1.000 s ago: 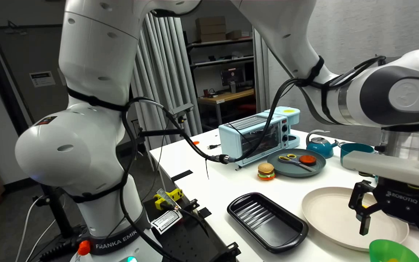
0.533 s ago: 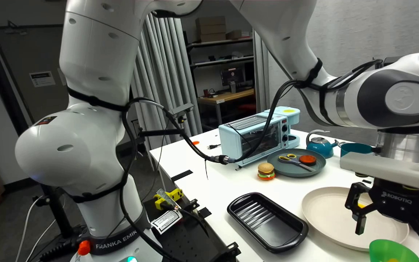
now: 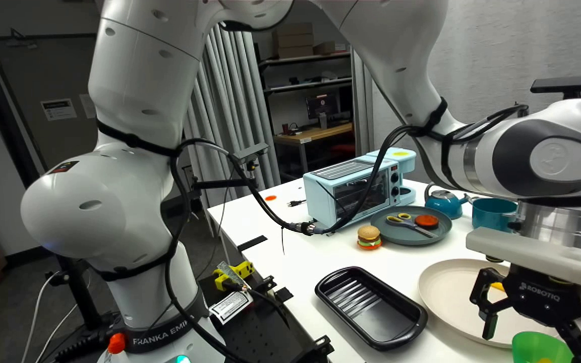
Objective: Pour the contents from the green cup onto the brown plate
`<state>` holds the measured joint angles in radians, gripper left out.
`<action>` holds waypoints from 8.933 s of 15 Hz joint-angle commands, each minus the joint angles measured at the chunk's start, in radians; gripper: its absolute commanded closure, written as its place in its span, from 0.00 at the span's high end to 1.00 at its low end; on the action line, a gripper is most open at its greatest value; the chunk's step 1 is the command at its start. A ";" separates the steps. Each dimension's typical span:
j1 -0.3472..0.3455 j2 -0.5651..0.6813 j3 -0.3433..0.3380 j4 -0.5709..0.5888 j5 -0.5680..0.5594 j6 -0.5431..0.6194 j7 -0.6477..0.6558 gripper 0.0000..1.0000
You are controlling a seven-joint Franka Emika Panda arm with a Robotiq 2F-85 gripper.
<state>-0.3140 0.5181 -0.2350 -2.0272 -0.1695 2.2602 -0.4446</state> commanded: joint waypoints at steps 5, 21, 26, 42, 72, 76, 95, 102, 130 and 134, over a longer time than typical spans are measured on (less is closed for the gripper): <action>-0.040 0.057 0.016 0.017 -0.021 0.112 -0.014 1.00; -0.104 0.089 0.104 0.034 0.019 0.196 -0.124 0.74; -0.096 0.085 0.092 0.040 0.002 0.186 -0.122 0.51; -0.022 -0.106 0.122 0.037 -0.026 0.193 -0.241 0.50; 0.269 -0.159 0.041 -0.096 -1.856 0.141 0.594 0.50; 0.252 -0.158 0.096 -0.136 -2.035 0.009 0.723 0.50; 0.590 -0.130 -0.103 -0.277 -2.338 -0.470 1.127 0.50; 0.816 -0.046 -0.364 -0.276 -2.337 -0.501 1.247 0.50; 0.908 0.043 -0.598 -0.256 -2.350 -0.376 1.560 0.50; 0.886 -0.026 -0.645 -0.188 -2.350 -0.070 1.551 0.50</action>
<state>0.6076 0.5750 -0.8536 -2.2635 -2.5055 2.0039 1.1228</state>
